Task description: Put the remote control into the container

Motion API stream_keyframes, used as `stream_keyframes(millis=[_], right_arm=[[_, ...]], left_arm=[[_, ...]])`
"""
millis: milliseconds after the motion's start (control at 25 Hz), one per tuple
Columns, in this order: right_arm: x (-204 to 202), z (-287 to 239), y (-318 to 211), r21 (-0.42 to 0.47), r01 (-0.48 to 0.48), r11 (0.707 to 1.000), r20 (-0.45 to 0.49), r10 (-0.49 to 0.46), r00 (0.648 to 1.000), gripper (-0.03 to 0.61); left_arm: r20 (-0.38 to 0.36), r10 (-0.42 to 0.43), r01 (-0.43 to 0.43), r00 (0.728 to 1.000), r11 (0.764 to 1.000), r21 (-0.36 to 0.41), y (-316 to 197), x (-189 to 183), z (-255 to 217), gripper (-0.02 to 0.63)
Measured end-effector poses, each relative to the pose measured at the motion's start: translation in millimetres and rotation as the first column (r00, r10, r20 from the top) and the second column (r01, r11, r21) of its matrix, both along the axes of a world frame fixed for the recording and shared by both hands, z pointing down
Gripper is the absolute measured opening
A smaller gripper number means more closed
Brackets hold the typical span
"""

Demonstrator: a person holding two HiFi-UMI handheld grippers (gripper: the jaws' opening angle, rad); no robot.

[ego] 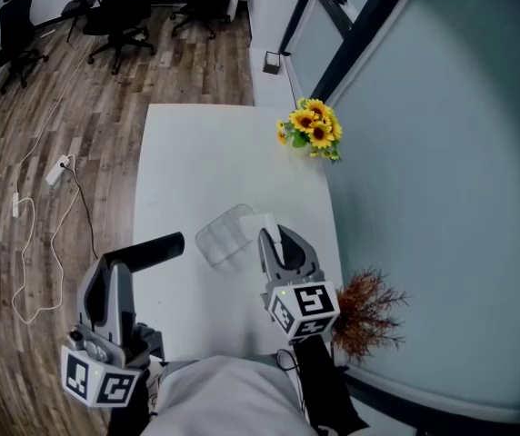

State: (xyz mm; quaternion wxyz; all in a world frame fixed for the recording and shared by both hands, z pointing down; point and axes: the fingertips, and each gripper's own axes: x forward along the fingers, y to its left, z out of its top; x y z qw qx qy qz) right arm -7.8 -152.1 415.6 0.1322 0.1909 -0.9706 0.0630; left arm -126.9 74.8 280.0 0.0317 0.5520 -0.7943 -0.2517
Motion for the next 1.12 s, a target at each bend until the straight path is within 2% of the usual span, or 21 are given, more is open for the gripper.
stream_keyframes(millis=[1120], right_arm=[[-5,14,-3,-0.020,0.000,1.000,-0.025,-0.001,1.000,0.091]], left_arm=[[0.000,0.001,-0.001,1.000,1.000,-0.018,-3,-3,6,0.072]])
